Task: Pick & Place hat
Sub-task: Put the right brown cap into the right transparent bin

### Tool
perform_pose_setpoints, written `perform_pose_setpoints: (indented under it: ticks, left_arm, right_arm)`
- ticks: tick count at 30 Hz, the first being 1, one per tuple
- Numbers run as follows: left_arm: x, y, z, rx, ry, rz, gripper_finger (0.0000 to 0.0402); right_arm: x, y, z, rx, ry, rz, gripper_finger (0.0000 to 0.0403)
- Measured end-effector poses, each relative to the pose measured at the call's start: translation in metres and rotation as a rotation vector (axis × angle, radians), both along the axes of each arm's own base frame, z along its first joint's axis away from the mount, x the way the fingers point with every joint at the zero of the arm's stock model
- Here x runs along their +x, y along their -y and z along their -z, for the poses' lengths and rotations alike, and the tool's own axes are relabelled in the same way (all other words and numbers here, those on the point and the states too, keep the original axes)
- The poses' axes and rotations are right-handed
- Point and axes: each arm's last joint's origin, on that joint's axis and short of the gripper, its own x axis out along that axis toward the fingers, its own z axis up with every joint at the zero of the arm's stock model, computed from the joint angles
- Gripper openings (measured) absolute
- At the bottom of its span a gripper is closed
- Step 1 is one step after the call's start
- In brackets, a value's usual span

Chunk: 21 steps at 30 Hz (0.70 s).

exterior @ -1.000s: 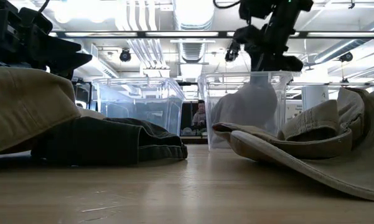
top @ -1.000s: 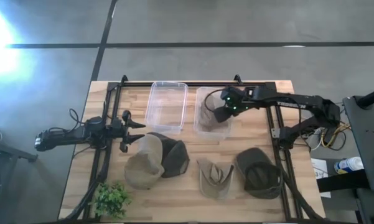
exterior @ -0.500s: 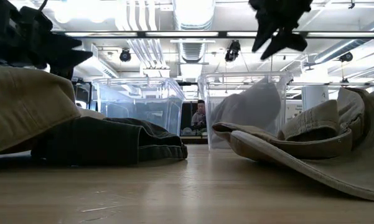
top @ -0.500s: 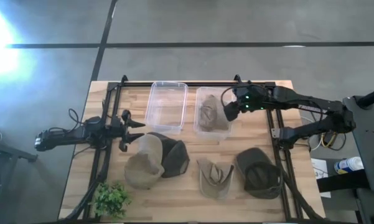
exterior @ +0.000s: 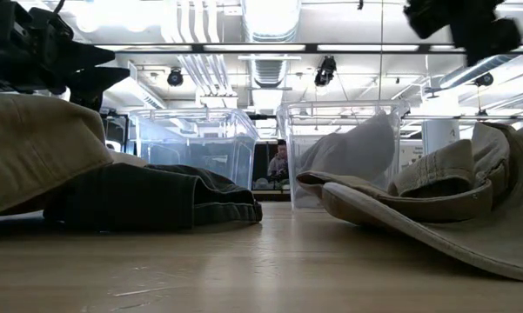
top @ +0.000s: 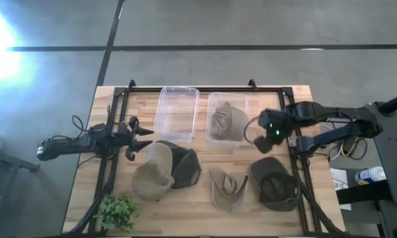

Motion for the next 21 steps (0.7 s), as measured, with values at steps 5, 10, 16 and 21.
perform_pose_setpoints:
  ticks: [5,10,16,21]
  left_arm:
    - [0.0,0.0,0.0,0.0,0.0,0.0,0.0202]
    - [0.0,0.0,0.0,0.0,0.0,-0.001,0.0202]
    - [0.0,0.0,0.0,-0.018,0.001,0.001,0.0202]
    - [0.0,0.0,0.0,-0.023,0.002,0.0,0.0202]
  right_arm:
    - [0.003,-0.033,0.015,0.074,-0.065,-0.02,0.0171]
    - [0.009,-0.065,0.043,0.168,-0.033,0.015,0.0173]
    - [0.012,-0.099,0.084,0.294,0.036,0.1,0.0174]
    - [0.017,-0.119,0.106,0.343,0.072,0.154,0.0172]
